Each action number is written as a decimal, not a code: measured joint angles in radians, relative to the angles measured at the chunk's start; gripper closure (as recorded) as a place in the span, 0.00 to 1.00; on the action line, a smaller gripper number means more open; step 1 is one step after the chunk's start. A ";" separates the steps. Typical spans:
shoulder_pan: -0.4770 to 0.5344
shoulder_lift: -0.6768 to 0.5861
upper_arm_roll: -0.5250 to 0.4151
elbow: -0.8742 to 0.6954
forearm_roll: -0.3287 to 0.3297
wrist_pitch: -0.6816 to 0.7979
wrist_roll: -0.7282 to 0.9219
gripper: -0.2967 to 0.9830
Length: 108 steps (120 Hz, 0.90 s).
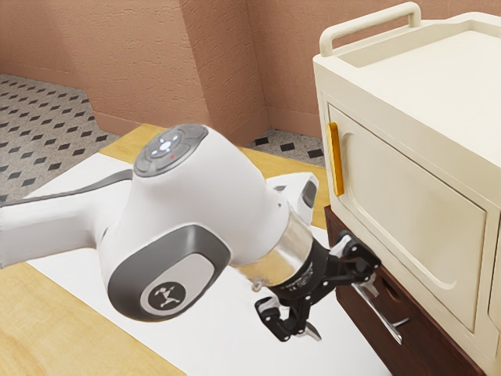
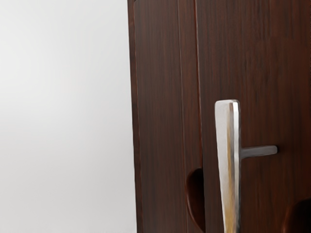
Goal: Pull the drawer handle with one arm to open the drawer
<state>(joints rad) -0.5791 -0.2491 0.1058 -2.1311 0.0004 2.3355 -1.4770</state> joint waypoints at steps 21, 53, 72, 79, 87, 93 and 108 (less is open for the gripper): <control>0.000 0.021 0.000 -0.009 -0.003 0.044 -0.024 0.23; 0.001 0.022 0.000 -0.036 -0.004 0.070 -0.049 0.23; 0.001 0.022 0.000 -0.045 -0.005 0.076 -0.060 0.25; 0.001 0.022 0.000 -0.046 -0.005 0.076 -0.063 0.27; 0.001 0.021 0.000 -0.045 -0.005 0.074 -0.066 0.32; 0.001 0.020 0.000 -0.046 -0.005 0.073 -0.068 0.35; 0.002 0.015 0.001 -0.050 -0.004 0.068 -0.072 0.43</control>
<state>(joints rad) -0.5776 -0.2338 0.1067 -2.1812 -0.0037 2.4038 -1.5493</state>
